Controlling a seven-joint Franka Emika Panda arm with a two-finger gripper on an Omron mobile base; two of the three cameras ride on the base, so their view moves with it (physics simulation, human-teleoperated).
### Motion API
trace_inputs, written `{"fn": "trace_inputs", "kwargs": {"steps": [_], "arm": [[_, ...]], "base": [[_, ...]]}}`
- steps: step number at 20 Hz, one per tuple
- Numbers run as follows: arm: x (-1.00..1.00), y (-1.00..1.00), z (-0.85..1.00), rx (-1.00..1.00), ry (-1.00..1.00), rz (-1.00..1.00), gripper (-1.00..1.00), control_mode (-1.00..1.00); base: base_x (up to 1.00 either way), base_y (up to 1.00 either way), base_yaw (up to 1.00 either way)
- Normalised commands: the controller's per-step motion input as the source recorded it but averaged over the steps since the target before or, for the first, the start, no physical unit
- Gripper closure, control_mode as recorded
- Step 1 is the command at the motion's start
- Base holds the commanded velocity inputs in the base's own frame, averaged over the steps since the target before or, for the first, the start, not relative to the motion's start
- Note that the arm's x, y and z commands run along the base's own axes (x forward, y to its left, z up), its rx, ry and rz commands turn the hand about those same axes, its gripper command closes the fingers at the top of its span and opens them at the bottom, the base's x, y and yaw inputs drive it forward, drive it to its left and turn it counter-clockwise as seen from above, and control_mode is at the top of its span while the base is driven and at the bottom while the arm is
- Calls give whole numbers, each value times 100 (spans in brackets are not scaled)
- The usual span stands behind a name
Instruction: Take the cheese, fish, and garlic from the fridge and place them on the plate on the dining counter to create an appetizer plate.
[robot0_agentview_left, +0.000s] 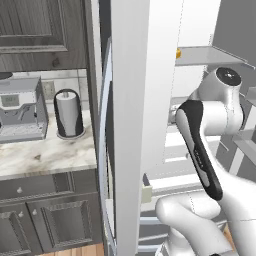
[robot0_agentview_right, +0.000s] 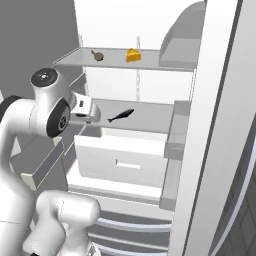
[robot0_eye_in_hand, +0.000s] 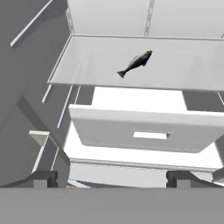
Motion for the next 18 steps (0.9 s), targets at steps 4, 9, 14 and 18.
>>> {"fn": "trace_inputs", "kwargs": {"steps": [4,9,14,18], "arm": [[-1,-4,44,0,-17,0,-100,-100],[0,-11,45,0,-10,0,-100,-100],[13,-8,32,0,-1,0,-100,-100],[22,-1,27,0,0,4,-100,-100]], "base": [[0,0,0],[0,0,0],[0,0,0],[0,0,0]]}}
